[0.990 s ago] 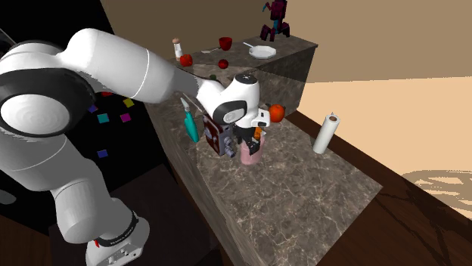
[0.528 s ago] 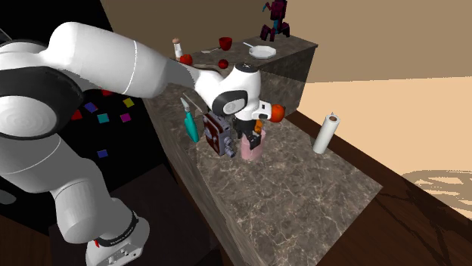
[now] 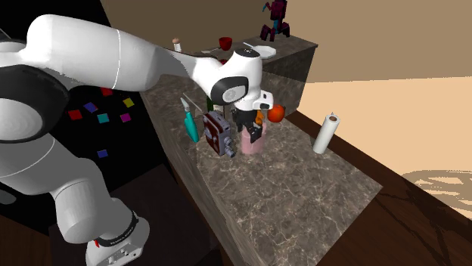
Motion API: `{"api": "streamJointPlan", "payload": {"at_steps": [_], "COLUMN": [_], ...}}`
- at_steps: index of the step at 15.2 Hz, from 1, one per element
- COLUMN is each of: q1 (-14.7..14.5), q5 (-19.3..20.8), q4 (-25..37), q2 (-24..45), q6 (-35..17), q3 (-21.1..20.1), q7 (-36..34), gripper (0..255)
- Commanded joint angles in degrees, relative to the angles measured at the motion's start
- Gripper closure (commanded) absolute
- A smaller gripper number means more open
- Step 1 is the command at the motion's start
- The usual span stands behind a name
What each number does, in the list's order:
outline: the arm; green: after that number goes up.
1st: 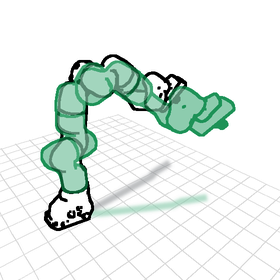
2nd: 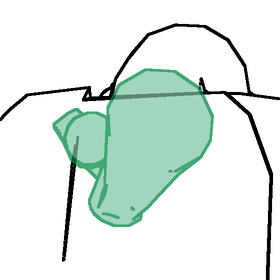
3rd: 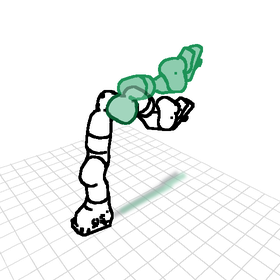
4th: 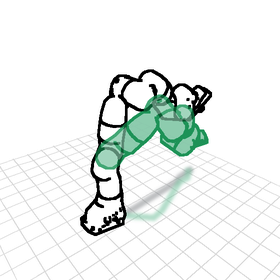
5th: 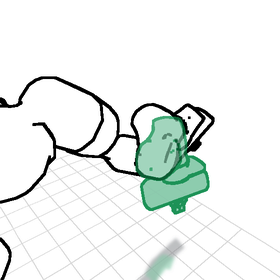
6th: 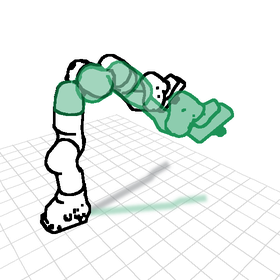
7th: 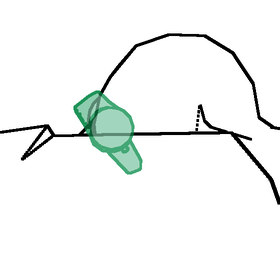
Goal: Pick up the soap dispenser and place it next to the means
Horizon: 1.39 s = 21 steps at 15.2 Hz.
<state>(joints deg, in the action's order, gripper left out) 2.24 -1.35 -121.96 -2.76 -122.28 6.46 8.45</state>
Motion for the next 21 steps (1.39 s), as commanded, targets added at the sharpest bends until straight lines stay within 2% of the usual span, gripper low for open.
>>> {"api": "streamJointPlan", "payload": {"at_steps": [1, 21], "q1": [-0.03, -0.07], "q5": [0.09, 0.52], "q4": [0.98, 13.64], "q2": [-0.57, -3.15], "q6": [1.54, 16.75], "q3": [-0.05, -0.16], "q7": [-0.16, -0.73], "gripper": [255, 255]}}
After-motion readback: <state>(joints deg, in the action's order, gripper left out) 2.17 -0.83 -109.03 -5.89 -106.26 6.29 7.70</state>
